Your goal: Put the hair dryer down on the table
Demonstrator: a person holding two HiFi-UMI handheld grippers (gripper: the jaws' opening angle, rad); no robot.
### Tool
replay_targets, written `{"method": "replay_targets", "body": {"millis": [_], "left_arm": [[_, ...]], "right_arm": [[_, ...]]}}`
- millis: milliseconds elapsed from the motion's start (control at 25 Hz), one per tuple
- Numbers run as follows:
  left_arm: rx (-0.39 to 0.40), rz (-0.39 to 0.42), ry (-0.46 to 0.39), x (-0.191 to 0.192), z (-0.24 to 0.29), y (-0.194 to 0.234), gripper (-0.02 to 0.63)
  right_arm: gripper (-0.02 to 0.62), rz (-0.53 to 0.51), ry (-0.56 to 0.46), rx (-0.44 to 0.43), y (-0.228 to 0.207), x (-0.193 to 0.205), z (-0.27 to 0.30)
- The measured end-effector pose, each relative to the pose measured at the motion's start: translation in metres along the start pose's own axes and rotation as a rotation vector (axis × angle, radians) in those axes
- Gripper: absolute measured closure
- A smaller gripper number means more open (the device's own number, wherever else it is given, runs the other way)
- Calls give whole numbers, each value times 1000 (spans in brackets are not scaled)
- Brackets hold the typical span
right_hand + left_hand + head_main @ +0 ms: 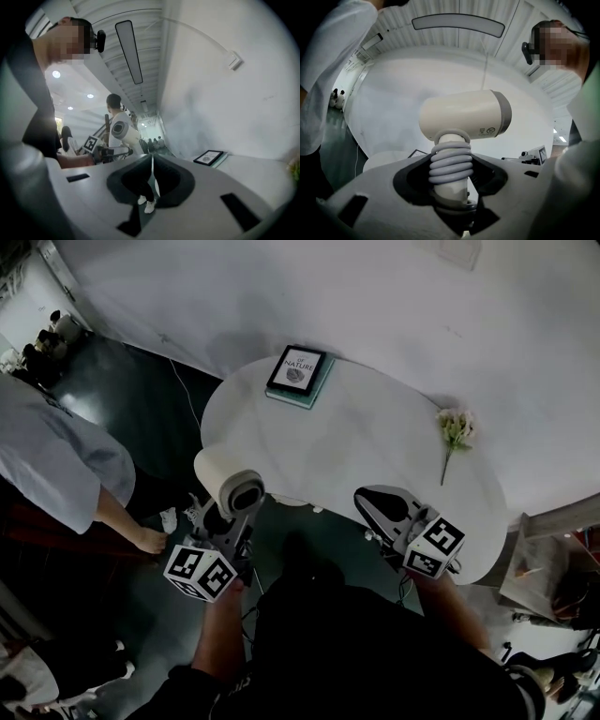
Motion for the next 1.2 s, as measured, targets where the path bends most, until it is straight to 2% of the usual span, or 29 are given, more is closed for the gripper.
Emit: {"method": "replay_targets", "body": {"millis": [120, 280, 520, 720, 960, 1200], "left_arm": [[7, -5, 4, -12, 20, 24, 383], [33, 33, 27, -27, 50, 57, 383], [110, 30, 71, -43, 100, 100, 383], [170, 30, 125, -46, 134, 120, 383], [174, 0, 162, -26, 170, 117, 383], [127, -14, 180, 0, 201, 75, 383]], "right_arm": [[575, -8, 11, 23, -15, -9, 20], [575, -19, 16, 68, -35, -20, 54], [575, -18, 23, 145, -60, -30, 103], [575, 0, 27, 221, -75, -32, 119], [577, 15, 41, 278, -103, -27, 101], [577, 26, 43, 262, -142, -21, 49]]}}
Point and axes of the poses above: the fingertips, and each gripper's own axes: z forward along the fingers, y to its left, x out of its underside, the point moved 6 cm from there along -z, backward along the fingers, and after that the axes turned 5 degrees about -z, right-handed, at the moved point
